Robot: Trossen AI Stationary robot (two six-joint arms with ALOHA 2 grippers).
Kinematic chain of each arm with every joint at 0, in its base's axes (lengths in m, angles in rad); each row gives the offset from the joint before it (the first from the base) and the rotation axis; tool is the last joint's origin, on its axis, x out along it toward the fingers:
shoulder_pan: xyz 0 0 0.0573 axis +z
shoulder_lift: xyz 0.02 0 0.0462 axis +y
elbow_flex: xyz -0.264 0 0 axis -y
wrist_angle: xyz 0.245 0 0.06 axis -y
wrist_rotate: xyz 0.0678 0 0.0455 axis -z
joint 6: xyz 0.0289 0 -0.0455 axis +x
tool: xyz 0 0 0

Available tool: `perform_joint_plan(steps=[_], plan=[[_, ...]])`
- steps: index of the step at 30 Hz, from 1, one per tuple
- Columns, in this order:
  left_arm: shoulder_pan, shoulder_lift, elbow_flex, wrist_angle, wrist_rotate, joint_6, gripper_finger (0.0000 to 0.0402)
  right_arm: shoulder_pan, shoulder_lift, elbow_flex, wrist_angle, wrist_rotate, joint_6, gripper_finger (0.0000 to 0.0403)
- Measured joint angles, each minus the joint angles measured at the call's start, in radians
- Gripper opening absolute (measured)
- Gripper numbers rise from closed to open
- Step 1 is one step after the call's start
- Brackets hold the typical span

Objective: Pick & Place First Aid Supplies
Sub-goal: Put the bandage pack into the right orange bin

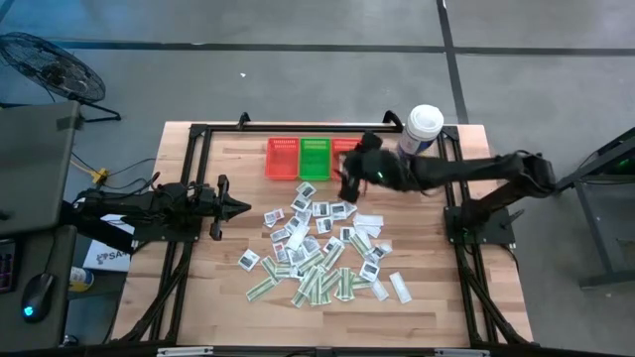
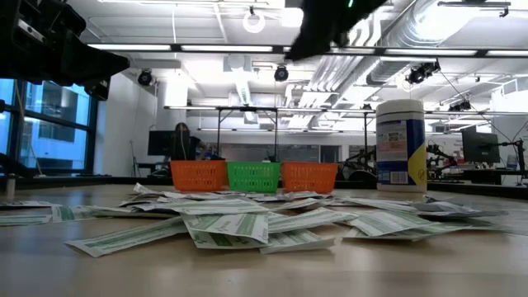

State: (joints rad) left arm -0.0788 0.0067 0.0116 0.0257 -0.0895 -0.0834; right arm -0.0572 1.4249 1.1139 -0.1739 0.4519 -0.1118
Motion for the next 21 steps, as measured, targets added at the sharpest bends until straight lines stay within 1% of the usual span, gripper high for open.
perform_joint_plan(steps=[3,5,7,9,12,14,16,21], plan=[[0.000,0.000,0.000,0.000,0.000,0.000,0.0001,0.101,-0.012,0.000,0.037,0.069,-0.184,0.0223],[0.000,0.000,0.000,0.000,0.000,0.000,0.0001,0.158,-0.012,0.000,0.037,0.144,-0.273,0.0223],[0.000,0.000,0.000,0.000,0.000,0.000,0.0001,0.203,-0.010,0.000,0.014,0.232,-0.332,0.0223],[0.000,0.000,0.000,0.000,0.000,0.000,0.0001,0.233,-0.004,0.000,-0.030,0.313,-0.358,0.0223],[0.000,0.000,0.000,0.000,0.000,0.000,0.0001,0.268,0.012,-0.001,-0.117,0.420,-0.360,0.0223],[0.000,0.000,0.000,0.000,0.000,0.000,0.0001,0.283,0.018,-0.001,-0.161,0.468,-0.356,0.0223],[0.000,0.000,0.000,0.000,0.000,0.000,0.0001,0.291,0.027,-0.001,-0.204,0.487,-0.313,0.0223],[0.000,0.000,0.000,0.000,0.000,0.000,0.0001,0.302,0.046,-0.001,-0.322,0.488,-0.132,0.0223]])
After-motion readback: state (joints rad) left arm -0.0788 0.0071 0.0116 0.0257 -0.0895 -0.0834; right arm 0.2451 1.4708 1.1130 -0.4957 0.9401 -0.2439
